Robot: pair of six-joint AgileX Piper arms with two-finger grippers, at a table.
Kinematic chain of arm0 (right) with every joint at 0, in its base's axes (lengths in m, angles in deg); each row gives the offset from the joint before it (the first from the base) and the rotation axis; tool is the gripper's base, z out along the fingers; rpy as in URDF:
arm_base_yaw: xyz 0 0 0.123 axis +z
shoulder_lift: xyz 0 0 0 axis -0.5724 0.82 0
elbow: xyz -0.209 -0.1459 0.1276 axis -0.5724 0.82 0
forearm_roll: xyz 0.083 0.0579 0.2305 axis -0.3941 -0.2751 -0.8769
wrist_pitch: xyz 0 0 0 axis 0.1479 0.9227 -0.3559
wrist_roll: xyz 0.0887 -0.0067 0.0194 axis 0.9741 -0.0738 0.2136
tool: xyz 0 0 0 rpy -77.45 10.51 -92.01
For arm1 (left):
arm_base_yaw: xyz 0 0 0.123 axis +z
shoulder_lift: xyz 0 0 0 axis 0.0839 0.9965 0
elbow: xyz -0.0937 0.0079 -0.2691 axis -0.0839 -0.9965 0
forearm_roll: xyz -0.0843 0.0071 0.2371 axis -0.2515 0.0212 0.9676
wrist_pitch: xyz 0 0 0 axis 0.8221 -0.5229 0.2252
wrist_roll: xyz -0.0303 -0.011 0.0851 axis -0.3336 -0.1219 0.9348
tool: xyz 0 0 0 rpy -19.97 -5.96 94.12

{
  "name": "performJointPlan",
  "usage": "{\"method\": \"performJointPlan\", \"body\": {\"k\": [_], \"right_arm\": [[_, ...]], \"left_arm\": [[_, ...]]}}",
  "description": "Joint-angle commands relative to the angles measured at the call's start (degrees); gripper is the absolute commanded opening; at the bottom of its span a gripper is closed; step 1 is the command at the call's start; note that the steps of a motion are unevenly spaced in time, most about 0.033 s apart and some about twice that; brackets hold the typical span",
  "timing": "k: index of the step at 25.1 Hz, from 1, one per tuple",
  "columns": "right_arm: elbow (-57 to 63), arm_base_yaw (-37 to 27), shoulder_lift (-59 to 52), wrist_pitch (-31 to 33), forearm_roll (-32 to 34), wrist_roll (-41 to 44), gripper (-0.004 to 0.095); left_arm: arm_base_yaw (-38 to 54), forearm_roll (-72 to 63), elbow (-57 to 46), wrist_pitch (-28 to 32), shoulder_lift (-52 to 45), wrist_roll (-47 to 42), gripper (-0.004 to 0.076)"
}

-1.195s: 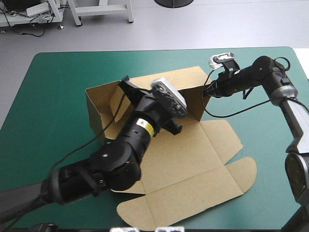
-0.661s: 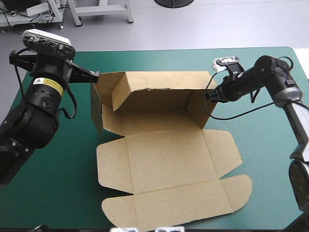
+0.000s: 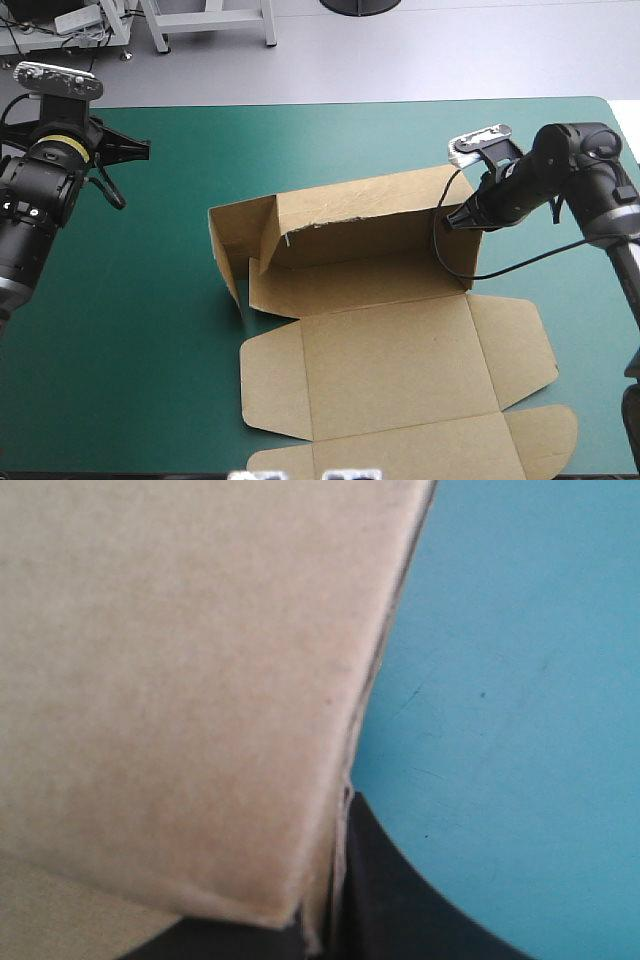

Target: Fold the box

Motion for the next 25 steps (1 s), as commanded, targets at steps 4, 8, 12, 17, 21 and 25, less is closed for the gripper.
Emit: {"method": "performJointPlan", "body": {"k": [4,8,12,17,21,25], "right_arm": [[-1.4,0.0,5.6,0.3,1.1,-1.8,-0.0023],[-1.5,0.0,10.1,-2.2,0.8,-3.0,-0.0024],[-2.3,0.0,12.8,-7.7,0.7,-3.1,-0.0023],[-5.5,0.0,14.8,-14.2,0.2,-3.5,-0.0024],[-7.8,0.0,18.9,-17.2,-1.8,-3.5,-0.0023],[-7.8,0.0,22.3,-19.2,-2.2,-4.0,-0.0015]], "left_arm": [[0.2,-7.7,1.6,3.9,-1.6,7.1,-0.0005],[0.2,-10.8,1.6,3.7,-1.5,9.8,-0.0005],[0.2,-11.7,1.6,3.3,-1.5,10.2,-0.0005],[0.2,-11.8,1.6,3.3,-1.5,10.2,-0.0005],[0.2,-11.8,1.6,3.3,-0.9,10.5,-0.0005],[0.2,-11.8,1.6,3.2,-0.4,11.5,-0.0005]]}}
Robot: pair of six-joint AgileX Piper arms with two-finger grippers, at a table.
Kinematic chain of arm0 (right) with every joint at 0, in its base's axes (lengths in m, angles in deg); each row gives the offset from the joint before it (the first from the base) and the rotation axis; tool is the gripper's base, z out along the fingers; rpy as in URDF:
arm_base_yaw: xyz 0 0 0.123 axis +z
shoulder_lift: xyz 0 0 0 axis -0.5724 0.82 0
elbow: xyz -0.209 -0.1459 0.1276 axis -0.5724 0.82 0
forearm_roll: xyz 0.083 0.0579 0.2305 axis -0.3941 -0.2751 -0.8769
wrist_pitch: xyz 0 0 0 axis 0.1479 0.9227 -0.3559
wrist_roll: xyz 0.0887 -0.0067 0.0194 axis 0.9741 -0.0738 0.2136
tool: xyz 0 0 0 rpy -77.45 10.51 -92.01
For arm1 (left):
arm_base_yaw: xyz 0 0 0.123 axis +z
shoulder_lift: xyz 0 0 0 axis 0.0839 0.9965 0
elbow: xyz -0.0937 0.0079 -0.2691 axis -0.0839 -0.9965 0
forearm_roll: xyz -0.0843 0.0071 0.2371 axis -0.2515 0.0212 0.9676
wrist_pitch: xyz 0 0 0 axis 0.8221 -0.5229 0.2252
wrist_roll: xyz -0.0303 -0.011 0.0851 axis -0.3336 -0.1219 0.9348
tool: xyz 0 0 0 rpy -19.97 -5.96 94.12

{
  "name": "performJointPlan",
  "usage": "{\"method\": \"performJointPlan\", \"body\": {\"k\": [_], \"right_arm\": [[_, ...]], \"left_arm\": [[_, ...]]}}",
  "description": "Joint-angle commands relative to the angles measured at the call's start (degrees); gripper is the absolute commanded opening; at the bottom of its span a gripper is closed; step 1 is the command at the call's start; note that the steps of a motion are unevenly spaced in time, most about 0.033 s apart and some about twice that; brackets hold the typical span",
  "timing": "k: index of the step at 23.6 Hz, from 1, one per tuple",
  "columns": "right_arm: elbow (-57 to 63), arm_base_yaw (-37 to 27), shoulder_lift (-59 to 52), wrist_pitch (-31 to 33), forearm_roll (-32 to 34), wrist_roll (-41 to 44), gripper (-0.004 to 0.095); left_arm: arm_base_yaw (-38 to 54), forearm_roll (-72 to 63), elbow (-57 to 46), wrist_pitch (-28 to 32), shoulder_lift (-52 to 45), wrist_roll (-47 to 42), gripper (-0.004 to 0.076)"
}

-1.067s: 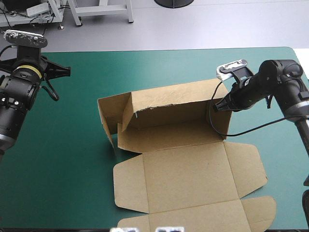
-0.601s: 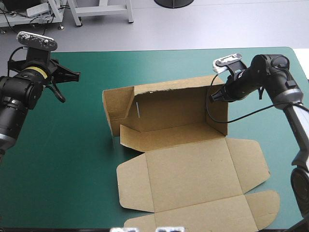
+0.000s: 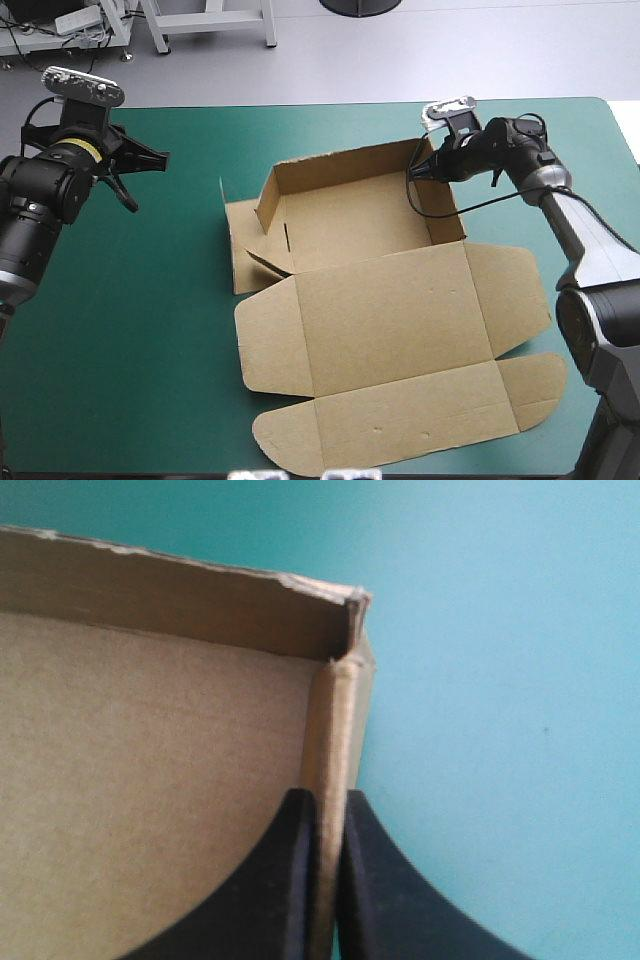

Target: Fold the box

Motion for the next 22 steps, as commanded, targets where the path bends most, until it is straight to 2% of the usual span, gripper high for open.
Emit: {"method": "performJointPlan", "body": {"k": [1,3,5,8,10,15,22], "right_arm": [[0.3,0.2,1.2,7.1,2.6,-2.9,-0.0014],[0.3,0.2,1.9,6.1,2.9,-3.6,-0.0011],[-0.1,0.2,2.0,5.5,4.0,-3.9,0.0041],[-2.2,0.2,2.0,6.2,5.7,-4.0,0.019],[-4.3,0.2,2.0,7.4,7.9,-3.8,0.025],[-10.9,0.2,2.0,12.2,10.1,-1.7,0.0266],[-23.2,0.2,2.0,22.9,10.6,-1.2,0.0266]], "left_arm": [[0.2,0.1,1.6,3.5,-1.1,0.2,-0.0005],[0.2,0.1,1.6,3.5,-0.6,0.2,-0.0005],[0.2,-0.1,1.6,3.5,-0.1,0.4,-0.0005],[0.2,-3.4,1.6,2.8,-0.1,4.7,-0.0005],[0.2,-5.2,1.6,2.8,-0.1,6.4,-0.0005],[0.2,-5.2,1.6,3.1,0.0,6.4,-0.0005],[0.2,-4.5,1.6,3.1,0.6,6.4,-0.0006]]}}
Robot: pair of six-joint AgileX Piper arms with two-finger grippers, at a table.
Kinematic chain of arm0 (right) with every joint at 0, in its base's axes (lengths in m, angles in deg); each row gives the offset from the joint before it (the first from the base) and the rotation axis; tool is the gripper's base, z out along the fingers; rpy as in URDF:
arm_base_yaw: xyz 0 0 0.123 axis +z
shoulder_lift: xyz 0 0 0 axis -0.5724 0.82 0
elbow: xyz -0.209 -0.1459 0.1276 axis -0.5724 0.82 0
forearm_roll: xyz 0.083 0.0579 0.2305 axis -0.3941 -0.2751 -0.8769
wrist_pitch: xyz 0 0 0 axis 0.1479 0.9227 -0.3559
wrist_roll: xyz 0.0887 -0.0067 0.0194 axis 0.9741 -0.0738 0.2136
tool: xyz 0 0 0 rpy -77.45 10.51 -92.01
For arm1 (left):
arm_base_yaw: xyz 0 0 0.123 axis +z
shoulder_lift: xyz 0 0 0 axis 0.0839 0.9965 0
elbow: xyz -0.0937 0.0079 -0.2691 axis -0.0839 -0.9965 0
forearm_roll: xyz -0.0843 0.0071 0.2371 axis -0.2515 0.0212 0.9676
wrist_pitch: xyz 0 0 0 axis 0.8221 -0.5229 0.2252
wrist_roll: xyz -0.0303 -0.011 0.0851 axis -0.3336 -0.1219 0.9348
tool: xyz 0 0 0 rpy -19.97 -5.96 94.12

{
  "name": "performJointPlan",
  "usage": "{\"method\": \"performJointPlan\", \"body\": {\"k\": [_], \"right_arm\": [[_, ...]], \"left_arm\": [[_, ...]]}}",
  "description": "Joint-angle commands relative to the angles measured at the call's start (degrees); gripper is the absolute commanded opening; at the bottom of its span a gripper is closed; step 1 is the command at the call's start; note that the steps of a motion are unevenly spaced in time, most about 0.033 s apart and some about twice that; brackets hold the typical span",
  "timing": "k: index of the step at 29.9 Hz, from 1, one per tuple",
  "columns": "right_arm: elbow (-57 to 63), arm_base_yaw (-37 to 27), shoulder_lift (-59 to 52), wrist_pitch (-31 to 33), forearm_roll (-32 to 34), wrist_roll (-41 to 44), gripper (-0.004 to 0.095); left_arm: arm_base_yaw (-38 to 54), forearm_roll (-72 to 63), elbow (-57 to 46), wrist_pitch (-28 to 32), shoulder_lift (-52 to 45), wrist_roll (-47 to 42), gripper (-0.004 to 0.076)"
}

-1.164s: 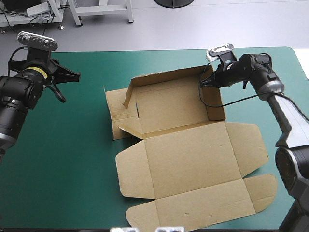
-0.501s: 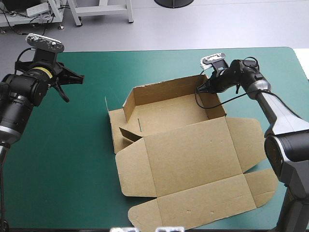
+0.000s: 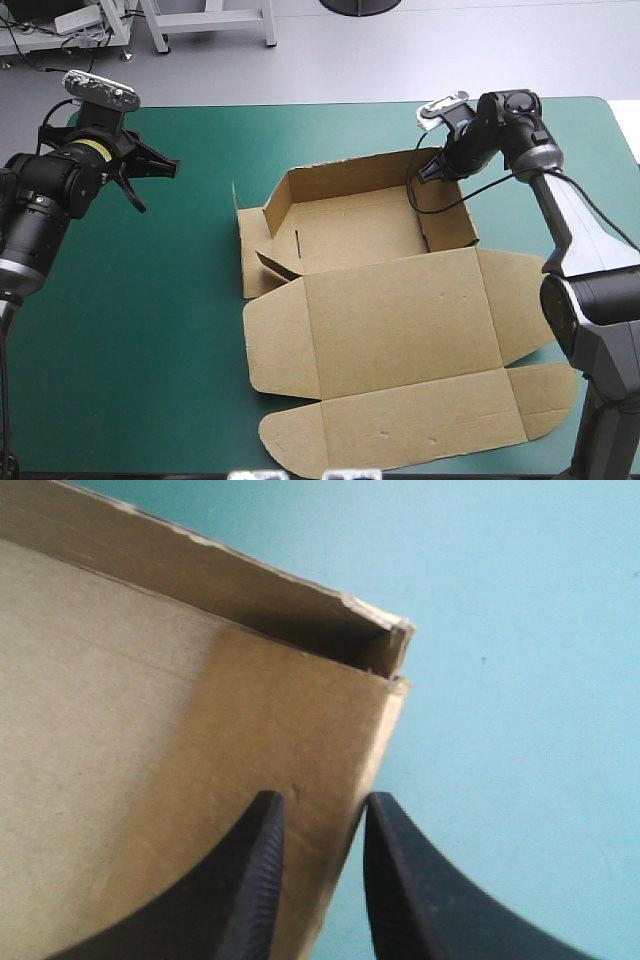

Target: Fold the box

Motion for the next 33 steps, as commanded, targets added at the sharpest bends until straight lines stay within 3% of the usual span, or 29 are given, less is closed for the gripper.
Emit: {"method": "performJointPlan", "body": {"k": [1,3,16,24,33], "right_arm": [[-7.5,-0.3,-3.4,4.2,0.4,0.4,0.0266],[-10.0,-0.3,-3.4,6.9,0.4,1.2,0.0266],[-9.5,-0.3,-12.9,7.2,-1.2,11.1,0.0266],[5.4,-0.3,-19.6,7.1,0.8,9.6,0.0266],[7.2,-0.3,-15.6,7.1,0.0,7.3,0.0266]], "left_arm": [[0.2,0.3,1.6,3.5,-1.3,0.0,-0.0006],[0.2,0.3,1.6,3.5,-1.0,0.0,-0.0005],[0.2,-0.2,1.6,3.5,-0.8,0.2,-0.0005],[0.2,-0.3,1.6,3.5,-0.8,0.0,-0.0006],[0.2,-1.2,1.6,3.3,-0.8,0.0,-0.0006]]}}
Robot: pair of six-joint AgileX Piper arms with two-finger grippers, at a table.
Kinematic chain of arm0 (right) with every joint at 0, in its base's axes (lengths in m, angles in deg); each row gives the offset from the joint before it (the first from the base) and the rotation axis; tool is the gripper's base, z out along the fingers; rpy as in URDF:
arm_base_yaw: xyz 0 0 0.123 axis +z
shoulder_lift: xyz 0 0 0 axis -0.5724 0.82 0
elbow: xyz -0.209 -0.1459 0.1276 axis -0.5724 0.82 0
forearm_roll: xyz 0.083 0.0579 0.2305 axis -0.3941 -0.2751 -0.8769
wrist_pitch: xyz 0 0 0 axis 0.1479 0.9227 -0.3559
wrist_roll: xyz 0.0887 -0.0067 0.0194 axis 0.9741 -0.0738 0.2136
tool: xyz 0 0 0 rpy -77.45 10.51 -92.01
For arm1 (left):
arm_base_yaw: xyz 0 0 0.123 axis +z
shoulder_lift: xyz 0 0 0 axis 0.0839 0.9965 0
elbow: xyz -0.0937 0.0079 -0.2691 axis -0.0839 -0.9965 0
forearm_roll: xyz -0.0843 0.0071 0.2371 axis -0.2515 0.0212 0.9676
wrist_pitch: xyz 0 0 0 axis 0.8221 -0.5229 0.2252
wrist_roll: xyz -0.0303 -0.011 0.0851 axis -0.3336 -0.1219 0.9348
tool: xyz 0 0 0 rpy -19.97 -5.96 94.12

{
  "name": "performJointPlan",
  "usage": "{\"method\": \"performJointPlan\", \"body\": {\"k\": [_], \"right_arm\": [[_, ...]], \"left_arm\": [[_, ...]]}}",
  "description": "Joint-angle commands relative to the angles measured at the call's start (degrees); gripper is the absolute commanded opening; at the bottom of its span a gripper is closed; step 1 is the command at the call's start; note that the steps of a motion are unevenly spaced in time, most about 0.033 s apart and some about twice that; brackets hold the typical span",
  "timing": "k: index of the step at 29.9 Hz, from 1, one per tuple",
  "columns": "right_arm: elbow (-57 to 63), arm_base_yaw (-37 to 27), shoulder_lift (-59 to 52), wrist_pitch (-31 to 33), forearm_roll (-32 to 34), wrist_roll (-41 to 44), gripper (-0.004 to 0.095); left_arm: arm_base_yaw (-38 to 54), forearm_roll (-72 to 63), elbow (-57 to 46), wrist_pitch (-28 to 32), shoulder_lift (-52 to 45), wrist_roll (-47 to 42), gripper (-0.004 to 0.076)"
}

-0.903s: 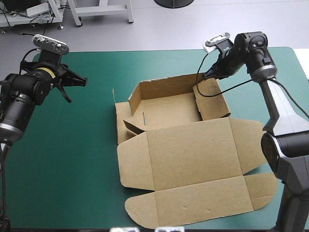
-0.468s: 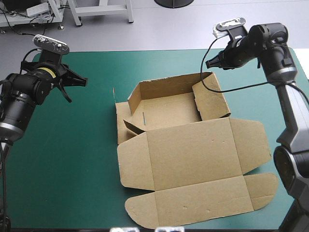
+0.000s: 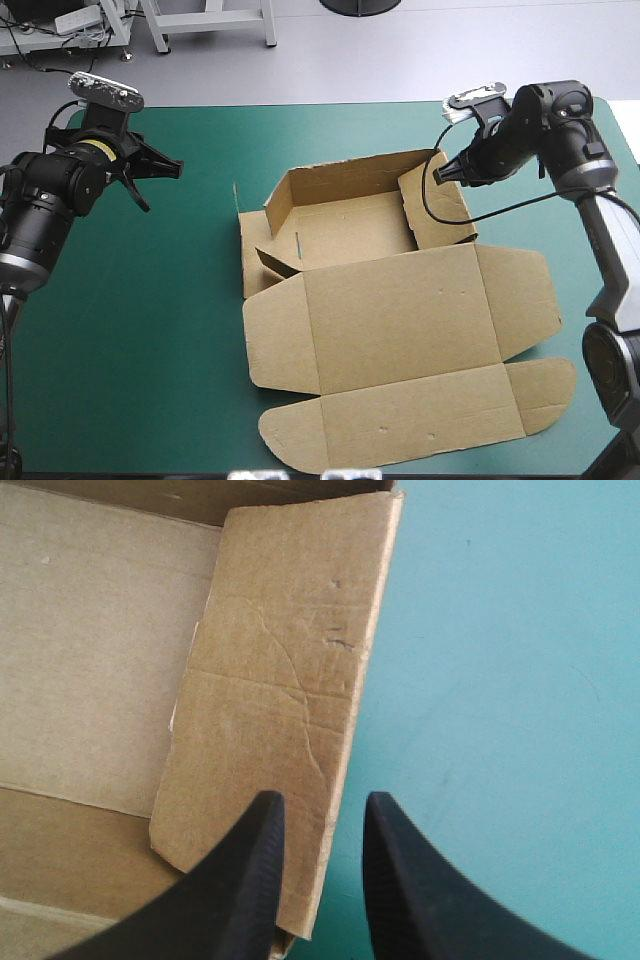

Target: Fold the box

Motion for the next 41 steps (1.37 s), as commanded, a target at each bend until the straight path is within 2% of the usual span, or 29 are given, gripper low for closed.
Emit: {"method": "performJointPlan", "body": {"k": [1,24,30,35,37,41], "right_arm": [[-1.2,-0.3,0.0,0.4,-0.4,-1.3,0.0266],[-1.3,-0.8,12.0,-1.5,-1.2,-3.9,0.0257],[-1.3,-0.8,13.3,-7.0,-2.0,-3.9,0.0245],[-1.3,-0.8,13.6,-9.0,-2.1,-1.9,0.0245],[-1.3,-0.8,14.0,-8.5,-1.9,-1.9,0.0204],[-1.3,-0.8,14.5,-8.5,-1.9,-1.1,-0.0023]], "left_arm": [[0.2,-0.1,1.6,3.1,-1.8,-0.2,-0.0006],[0.2,-1.4,1.6,3.0,-1.8,-0.2,-0.0006],[0.2,-1.4,1.6,3.0,-1.8,-0.2,-0.0005],[0.2,-1.4,1.6,3.1,-1.8,-0.2,-0.0006],[0.2,-1.4,1.6,3.1,-1.8,-0.2,-0.0006],[0.2,-1.4,1.6,3.1,-1.8,-0.2,-0.0006]]}}
